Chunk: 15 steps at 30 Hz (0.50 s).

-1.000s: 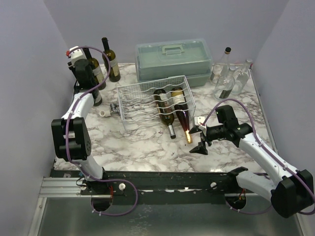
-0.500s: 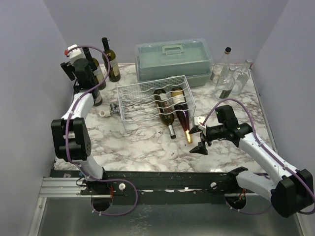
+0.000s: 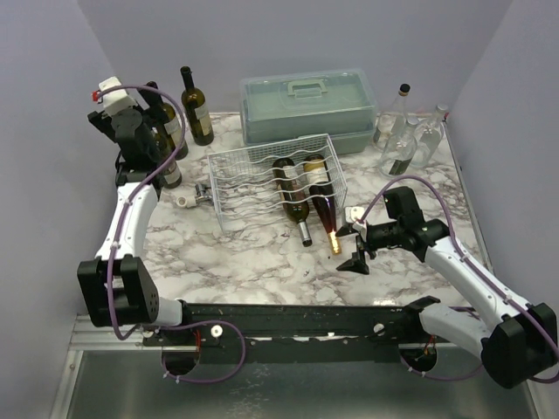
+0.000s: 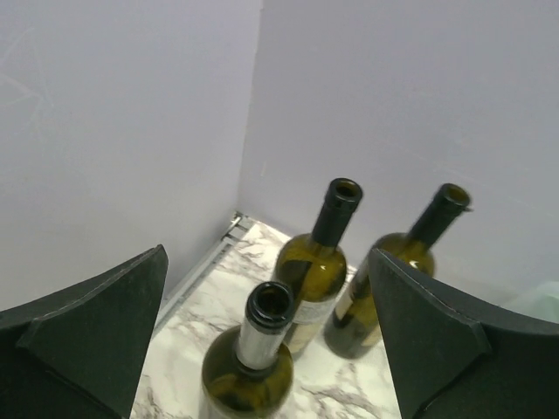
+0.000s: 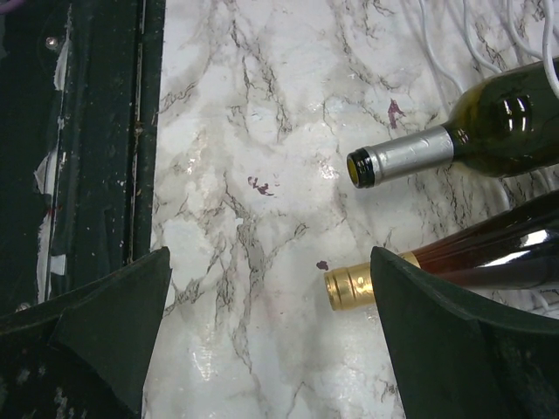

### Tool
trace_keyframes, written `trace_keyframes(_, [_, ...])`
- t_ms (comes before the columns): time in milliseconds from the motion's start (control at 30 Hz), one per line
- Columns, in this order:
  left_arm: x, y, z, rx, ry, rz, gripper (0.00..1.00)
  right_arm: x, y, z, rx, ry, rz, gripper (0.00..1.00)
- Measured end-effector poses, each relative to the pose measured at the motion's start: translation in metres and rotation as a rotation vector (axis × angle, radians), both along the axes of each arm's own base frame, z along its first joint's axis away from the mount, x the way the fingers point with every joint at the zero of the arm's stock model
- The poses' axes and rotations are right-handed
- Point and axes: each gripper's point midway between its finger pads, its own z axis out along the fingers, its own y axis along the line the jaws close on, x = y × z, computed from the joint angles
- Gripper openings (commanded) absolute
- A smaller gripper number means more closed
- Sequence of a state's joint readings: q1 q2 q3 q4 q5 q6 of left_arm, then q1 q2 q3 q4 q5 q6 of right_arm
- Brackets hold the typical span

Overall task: Take the wine bottle off the wine rack
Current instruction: Place the wine bottle at the center of the board.

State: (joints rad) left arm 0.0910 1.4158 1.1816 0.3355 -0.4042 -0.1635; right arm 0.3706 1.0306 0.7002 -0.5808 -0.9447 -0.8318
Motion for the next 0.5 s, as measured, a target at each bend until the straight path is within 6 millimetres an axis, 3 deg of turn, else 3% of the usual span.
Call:
trace_keyframes(233, [-0.031, -0.033, 0.013, -0.134, -0.025, -0.154, 0.99, 0.0, -0.001, 0.005, 0.006, -0.023, -0.002, 0.99])
trace_keyframes(500, [-0.055, -0.079, -0.004, -0.343, 0.041, -0.355, 0.99, -0.001, -0.001, 0.009, 0.014, -0.043, -0.003, 0.99])
